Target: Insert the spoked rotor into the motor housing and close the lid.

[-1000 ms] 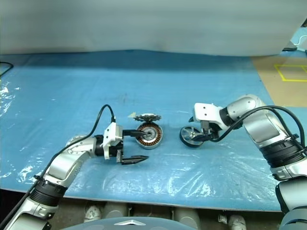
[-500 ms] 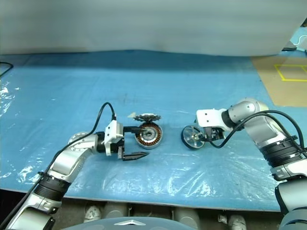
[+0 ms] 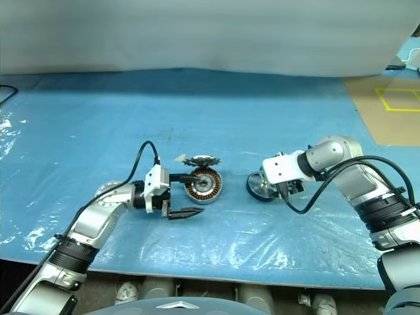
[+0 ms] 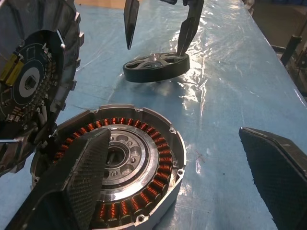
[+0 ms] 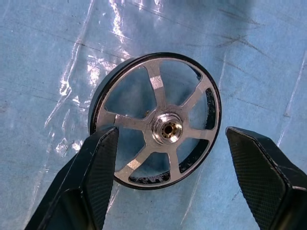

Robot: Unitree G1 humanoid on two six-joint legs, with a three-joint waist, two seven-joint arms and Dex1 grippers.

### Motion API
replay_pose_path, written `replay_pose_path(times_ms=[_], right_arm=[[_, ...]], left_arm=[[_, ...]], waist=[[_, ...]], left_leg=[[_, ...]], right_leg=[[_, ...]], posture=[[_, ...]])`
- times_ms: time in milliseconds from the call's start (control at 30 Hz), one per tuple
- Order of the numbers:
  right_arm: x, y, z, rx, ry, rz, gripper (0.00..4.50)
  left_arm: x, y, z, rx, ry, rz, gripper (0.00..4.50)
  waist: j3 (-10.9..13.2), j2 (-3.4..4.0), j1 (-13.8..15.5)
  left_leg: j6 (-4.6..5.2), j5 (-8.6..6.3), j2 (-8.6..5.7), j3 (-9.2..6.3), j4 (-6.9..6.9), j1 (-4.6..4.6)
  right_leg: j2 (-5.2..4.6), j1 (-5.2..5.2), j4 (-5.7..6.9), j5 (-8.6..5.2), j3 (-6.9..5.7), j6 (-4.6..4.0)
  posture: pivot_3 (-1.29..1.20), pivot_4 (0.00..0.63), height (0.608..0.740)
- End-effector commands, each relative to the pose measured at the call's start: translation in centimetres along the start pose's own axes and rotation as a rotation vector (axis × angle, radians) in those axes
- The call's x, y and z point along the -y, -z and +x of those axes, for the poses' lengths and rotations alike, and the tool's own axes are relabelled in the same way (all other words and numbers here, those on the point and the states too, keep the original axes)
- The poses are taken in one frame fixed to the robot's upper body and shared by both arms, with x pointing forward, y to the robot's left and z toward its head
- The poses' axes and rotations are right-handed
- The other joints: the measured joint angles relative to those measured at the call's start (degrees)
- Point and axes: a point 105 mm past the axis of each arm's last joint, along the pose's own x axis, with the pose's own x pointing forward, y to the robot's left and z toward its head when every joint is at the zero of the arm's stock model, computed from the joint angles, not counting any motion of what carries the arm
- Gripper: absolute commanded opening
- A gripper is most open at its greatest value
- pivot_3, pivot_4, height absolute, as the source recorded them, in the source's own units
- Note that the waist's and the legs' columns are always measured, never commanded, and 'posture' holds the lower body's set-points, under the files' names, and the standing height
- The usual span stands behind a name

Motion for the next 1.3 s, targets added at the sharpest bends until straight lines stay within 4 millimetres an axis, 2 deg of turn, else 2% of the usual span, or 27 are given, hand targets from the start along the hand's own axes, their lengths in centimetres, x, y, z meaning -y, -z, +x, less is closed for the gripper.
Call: replay_pose_path(times_ms=[33,100,133,267,667,900,1000,1067,1133,1300], right_arm=[[0.3,-1.0,-0.6,0.023,0.027,-0.047,3.70],[0.2,-1.3,-0.5,0.033,0.022,-0.053,3.70],[0.2,-1.4,-0.5,0.033,0.022,-0.055,3.53],[0.2,-0.9,0.0,0.022,0.017,-0.039,2.42],[-0.9,-0.2,1.4,0.032,-0.027,0.045,2.42],[-2.2,0.1,2.4,0.030,-0.075,0.071,2.42],[-2.7,0.2,2.7,0.035,-0.104,0.097,1.84],[-3.0,0.1,2.9,0.038,-0.115,0.096,1.20],[-3.2,0.0,3.0,0.039,-0.126,0.094,0.76],[-3.8,0.0,3.1,0.030,-0.144,0.071,0.75]], left_arm=[[0.0,-0.3,0.1,0.008,0.004,0.027,4.50],[0.0,-0.2,0.1,0.006,0.005,0.027,4.50],[-0.1,-0.1,0.1,0.004,0.005,0.027,4.50],[-0.1,0.1,0.2,0.002,0.007,0.024,4.50],[-0.1,0.4,0.2,0.000,0.003,0.022,4.50],[0.0,0.5,0.3,-0.001,0.001,0.024,4.50],[-0.1,0.5,0.3,-0.001,0.000,0.024,4.50],[-0.2,0.6,0.4,-0.002,-0.005,0.023,4.50],[-0.3,0.8,0.4,-0.003,-0.009,0.023,4.50],[-0.6,0.9,0.5,-0.002,-0.023,0.026,4.50]], waist=[[0.00,0.00,0.01],[0.00,0.00,0.01],[0.00,0.00,0.00],[0.00,0.00,-0.01],[0.00,0.00,0.01],[-0.01,-0.01,0.03],[-0.03,-0.04,0.05],[-0.17,-0.18,0.04],[-0.28,-0.28,0.04],[-0.39,-0.35,0.04]], left_leg=[[0.00,0.00,0.00,0.00,0.00,0.00],[0.00,0.00,-0.01,0.00,0.00,0.00],[0.00,0.00,-0.01,0.00,0.00,0.00],[0.00,0.00,0.00,0.00,0.01,0.00],[0.00,0.00,0.00,-0.01,0.00,0.01],[-0.01,-0.01,0.00,-0.01,0.00,0.10],[-0.02,-0.02,0.00,-0.02,0.00,0.16],[-0.03,-0.03,0.00,-0.02,0.00,0.22],[-0.17,-0.11,0.01,-0.03,-0.02,0.29],[-0.18,-0.12,0.01,-0.03,-0.03,0.36]], right_leg=[[0.00,0.00,0.00,0.00,0.00,0.00],[0.00,0.00,-0.01,0.00,0.00,0.00],[0.00,0.00,0.00,0.00,0.01,0.00],[0.00,0.00,0.00,0.00,0.00,0.00],[0.00,0.01,0.00,0.00,0.00,0.00],[-0.01,0.11,-0.02,0.00,0.00,0.00],[-0.02,0.19,-0.04,0.00,-0.02,0.00],[-0.02,0.26,-0.04,0.00,-0.02,0.00],[-0.01,0.30,-0.04,0.00,-0.02,0.00],[-0.01,0.38,-0.07,0.00,-0.02,0.00]], posture=[[0.00,0.150,0.740],[0.00,0.150,0.740],[0.00,0.150,0.740],[0.00,0.150,0.740],[0.00,0.150,0.740],[0.00,0.150,0.740],[0.00,0.150,0.740],[0.00,0.150,0.740],[0.00,0.150,0.740],[0.00,0.150,0.740]])
